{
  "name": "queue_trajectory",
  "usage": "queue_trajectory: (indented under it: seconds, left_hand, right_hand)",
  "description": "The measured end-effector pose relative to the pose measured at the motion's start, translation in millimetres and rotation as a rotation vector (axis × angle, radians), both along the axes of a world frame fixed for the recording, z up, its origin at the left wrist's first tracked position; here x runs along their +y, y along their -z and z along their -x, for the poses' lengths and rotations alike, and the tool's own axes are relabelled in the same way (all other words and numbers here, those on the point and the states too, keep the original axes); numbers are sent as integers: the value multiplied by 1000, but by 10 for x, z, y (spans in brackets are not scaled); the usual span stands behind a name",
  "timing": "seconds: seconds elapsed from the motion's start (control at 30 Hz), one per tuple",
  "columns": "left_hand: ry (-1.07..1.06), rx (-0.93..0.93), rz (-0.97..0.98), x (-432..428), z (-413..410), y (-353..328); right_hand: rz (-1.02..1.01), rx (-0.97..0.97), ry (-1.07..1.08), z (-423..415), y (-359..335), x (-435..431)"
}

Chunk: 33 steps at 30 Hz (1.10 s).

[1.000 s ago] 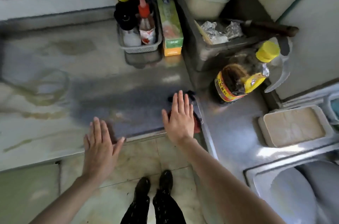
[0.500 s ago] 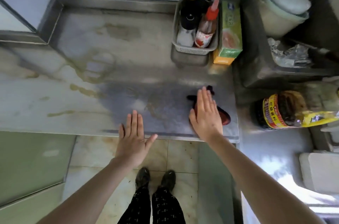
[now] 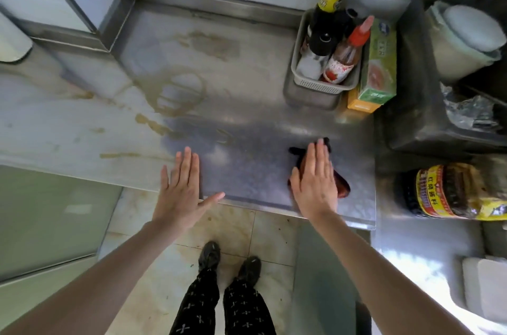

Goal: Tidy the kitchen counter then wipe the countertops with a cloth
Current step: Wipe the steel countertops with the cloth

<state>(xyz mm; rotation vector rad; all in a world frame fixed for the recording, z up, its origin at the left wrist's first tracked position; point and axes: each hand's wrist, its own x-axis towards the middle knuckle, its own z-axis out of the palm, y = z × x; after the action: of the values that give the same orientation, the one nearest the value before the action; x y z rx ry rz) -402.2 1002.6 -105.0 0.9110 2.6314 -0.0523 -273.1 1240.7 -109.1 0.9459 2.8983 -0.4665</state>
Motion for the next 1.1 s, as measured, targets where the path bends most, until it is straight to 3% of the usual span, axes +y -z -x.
queue_trajectory:
  seconds: [0.1,0.17,0.23,0.37,0.43,0.47,0.57,0.63,0.7,0.8,0.87,0.9,0.97,1.1]
  left_hand:
    - [26,-53,72,-39,207,19]
    - [28,-87,77,-42,241,56]
    - [30,-109,57,-44,251,100]
    - [19,-59,-19,-62,247,139]
    - [36,-70,-9,-75,248,163]
    - [42,-57,-17,-82,250,174]
    - [37,-73,-21,-107,252,191]
    - [40,-84,-30,-107,249,174]
    - [42,-70,-35,-106,252,183]
    - [35,-56,-23,-129,252,208]
    - [41,-32,-42,-140,247,203]
    - [48,-10,-68,-134,243,184]
    - [71,34,-151,-35,240,118]
    - [90,57,-321,507,206,-1]
  right_hand:
    - [29,126,432,10,79,-106]
    - [32,139,419,165,90,-354]
    - [61,133,224,418,86,-704]
    - [48,108,-414,839,97,-1044]
    - [2,100,-495,943,104,-705]
    - [-24,90,-399,951,108,-493]
    - [-40,27,166,900,75,-47]
    - [-6,39,332,934,69,-155]
    - [0,61,208,994,75,-494]
    - [27,30,-242,982,83,-917]
    - [12,30,-459,909,82,-797]
    - [-16,46,-470,854,111,-649]
    - [-55,68,-249,716,130,-315]
    - [-27,87,478,437,109,266]
